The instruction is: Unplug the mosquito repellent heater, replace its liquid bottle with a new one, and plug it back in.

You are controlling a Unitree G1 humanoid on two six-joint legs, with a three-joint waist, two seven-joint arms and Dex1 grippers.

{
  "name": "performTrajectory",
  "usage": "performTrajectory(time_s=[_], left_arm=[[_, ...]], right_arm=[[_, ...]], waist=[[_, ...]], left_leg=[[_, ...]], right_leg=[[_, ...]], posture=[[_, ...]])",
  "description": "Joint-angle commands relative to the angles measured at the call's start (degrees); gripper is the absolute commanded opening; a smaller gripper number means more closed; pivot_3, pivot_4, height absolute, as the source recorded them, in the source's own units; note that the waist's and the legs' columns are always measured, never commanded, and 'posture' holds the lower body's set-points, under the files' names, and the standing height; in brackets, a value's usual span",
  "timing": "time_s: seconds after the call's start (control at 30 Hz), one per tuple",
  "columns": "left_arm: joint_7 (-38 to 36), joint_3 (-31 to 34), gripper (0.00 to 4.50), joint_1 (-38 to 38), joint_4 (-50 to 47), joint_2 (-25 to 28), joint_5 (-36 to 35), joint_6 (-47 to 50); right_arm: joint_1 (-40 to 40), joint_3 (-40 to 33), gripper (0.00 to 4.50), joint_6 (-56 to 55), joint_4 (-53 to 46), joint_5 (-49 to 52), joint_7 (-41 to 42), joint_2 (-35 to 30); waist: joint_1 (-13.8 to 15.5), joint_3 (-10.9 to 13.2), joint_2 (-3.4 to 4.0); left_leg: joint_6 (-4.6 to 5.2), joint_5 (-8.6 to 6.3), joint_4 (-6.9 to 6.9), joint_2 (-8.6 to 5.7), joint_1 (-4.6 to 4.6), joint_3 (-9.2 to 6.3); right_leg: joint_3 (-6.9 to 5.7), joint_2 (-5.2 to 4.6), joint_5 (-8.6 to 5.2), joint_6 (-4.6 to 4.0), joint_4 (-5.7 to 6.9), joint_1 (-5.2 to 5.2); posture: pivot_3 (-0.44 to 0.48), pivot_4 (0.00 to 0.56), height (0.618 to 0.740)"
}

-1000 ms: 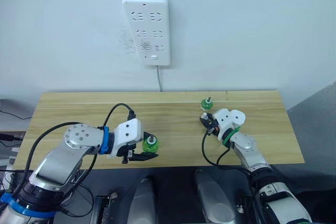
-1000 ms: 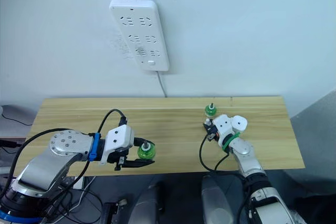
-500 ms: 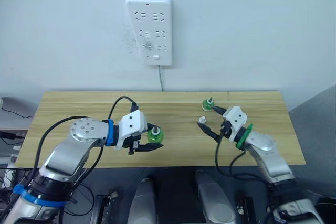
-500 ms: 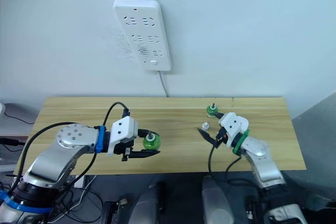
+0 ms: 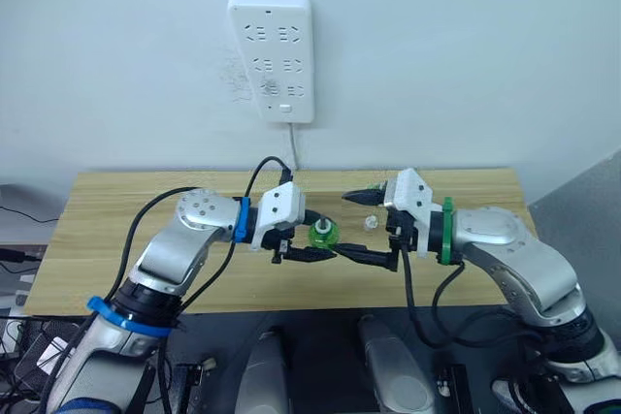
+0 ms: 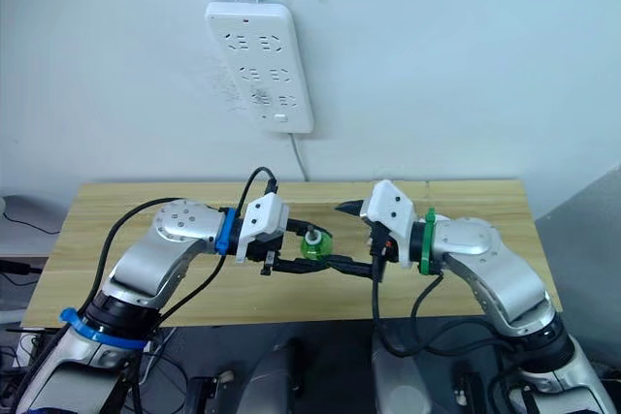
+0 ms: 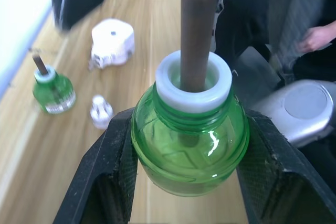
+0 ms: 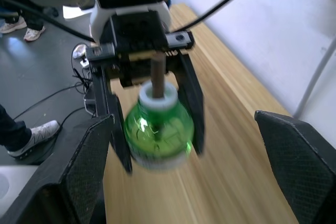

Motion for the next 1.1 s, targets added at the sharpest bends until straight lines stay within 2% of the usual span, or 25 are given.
performTrajectory(time_s=[0.03,0.07,0.17,0.43,0.7,1.1], left_arm=[[-0.5,0.0,2.28,-0.8,0.0,-0.4,-0.2,-1.2],[-0.5,0.1,2.28,-1.0,0.2,-0.5,-0.3,-1.2],[-0.6,0.2,2.28,-1.4,0.6,-0.7,-0.4,-1.1],[-0.2,0.5,2.28,-2.2,1.2,-1.7,-0.7,-0.5],[-0.1,0.5,2.28,-2.5,1.3,-2.2,-0.6,-0.7],[2.6,3.5,2.28,-1.8,0.8,-4.3,-2.2,-1.4]], right_arm=[[-0.5,0.5,4.50,0.1,-1.1,0.1,-0.7,0.9],[-0.6,0.8,4.50,-0.5,-0.7,-0.6,-0.8,1.0],[-0.8,1.3,3.92,-1.8,0.1,-1.7,-1.0,1.3],[-1.0,3.1,0.95,-2.1,0.6,-3.2,-1.4,2.9],[-2.3,2.7,0.86,-0.7,1.4,-2.4,-1.5,3.8],[-0.7,0.3,0.86,-4.5,2.4,-1.7,0.5,3.3]], waist=[[-0.3,-0.1,-0.01],[-0.4,-0.1,-0.01],[-0.5,-0.2,-0.04],[-0.6,-0.2,-0.06],[-0.6,-0.3,-0.06],[-0.6,-0.5,-0.05]], left_leg=[[0.00,0.00,0.00,0.00,0.00,0.00],[0.00,0.00,0.00,0.00,0.00,-0.02],[0.00,0.00,0.01,0.00,0.01,-0.04],[0.00,0.00,0.00,0.00,0.00,-0.07],[0.00,0.00,0.02,0.00,0.00,-0.09],[0.00,0.00,0.04,0.00,0.00,-0.11]], right_leg=[[0.00,0.00,0.00,0.00,0.01,0.00],[-0.02,0.00,0.00,-0.01,0.02,0.00],[-0.03,0.00,0.00,-0.01,0.04,0.00],[-0.06,0.00,0.00,-0.01,0.05,0.00],[-0.08,0.00,0.01,-0.01,0.06,0.01],[-0.11,0.00,0.01,-0.02,0.08,0.02]], posture=[[-0.272,0.244,0.740],[-0.271,0.242,0.740],[-0.269,0.241,0.740],[-0.269,0.240,0.740],[-0.270,0.237,0.740],[-0.264,0.233,0.740]])
